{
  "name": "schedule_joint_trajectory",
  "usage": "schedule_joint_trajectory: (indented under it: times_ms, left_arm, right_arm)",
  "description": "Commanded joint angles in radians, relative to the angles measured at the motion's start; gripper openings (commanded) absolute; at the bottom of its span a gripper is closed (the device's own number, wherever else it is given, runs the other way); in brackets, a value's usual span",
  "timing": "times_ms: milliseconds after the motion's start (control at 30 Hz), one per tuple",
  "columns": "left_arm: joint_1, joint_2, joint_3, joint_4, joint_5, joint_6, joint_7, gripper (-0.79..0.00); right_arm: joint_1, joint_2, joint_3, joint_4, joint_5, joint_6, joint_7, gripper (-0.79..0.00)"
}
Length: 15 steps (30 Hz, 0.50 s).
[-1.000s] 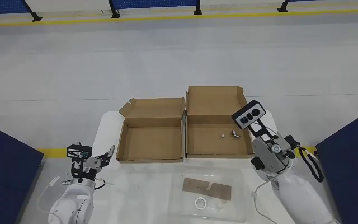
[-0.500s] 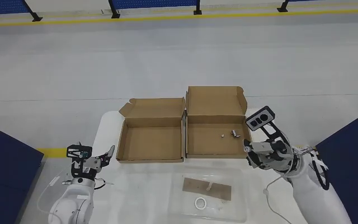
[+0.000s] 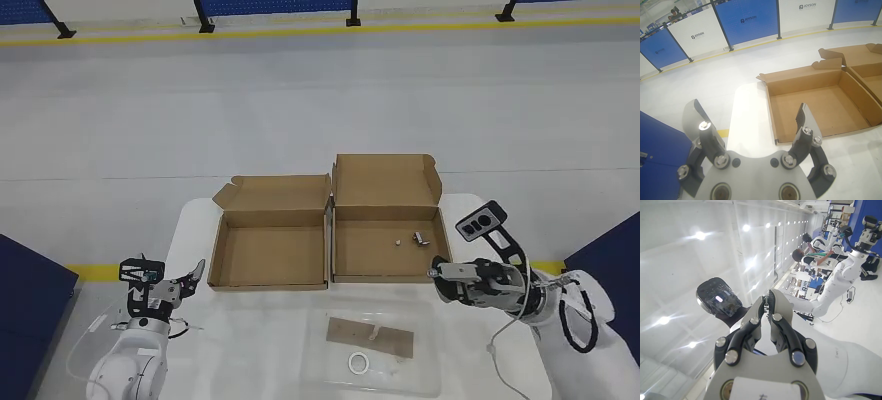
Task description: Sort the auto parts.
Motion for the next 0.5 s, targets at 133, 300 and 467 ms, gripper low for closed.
schedule_joint_trajectory:
  times_ms: [133,300,467]
  left_arm:
    - [0.0,0.0,0.0,0.0,0.0,0.0,0.0,0.0]
    - [0.0,0.0,0.0,0.0,0.0,0.0,0.0,0.0]
    - [0.0,0.0,0.0,0.0,0.0,0.0,0.0,0.0]
  right_arm:
    - [0.02,0.029,0.049,-0.073,-0.552,0.101,-0.136,-0.785]
    - [0.058,0.041,0.028,-0.082,-0.742,0.168,-0.176,-0.785]
    - [0.077,0.048,0.002,-0.077,-0.868,0.176,-0.192,-0.785]
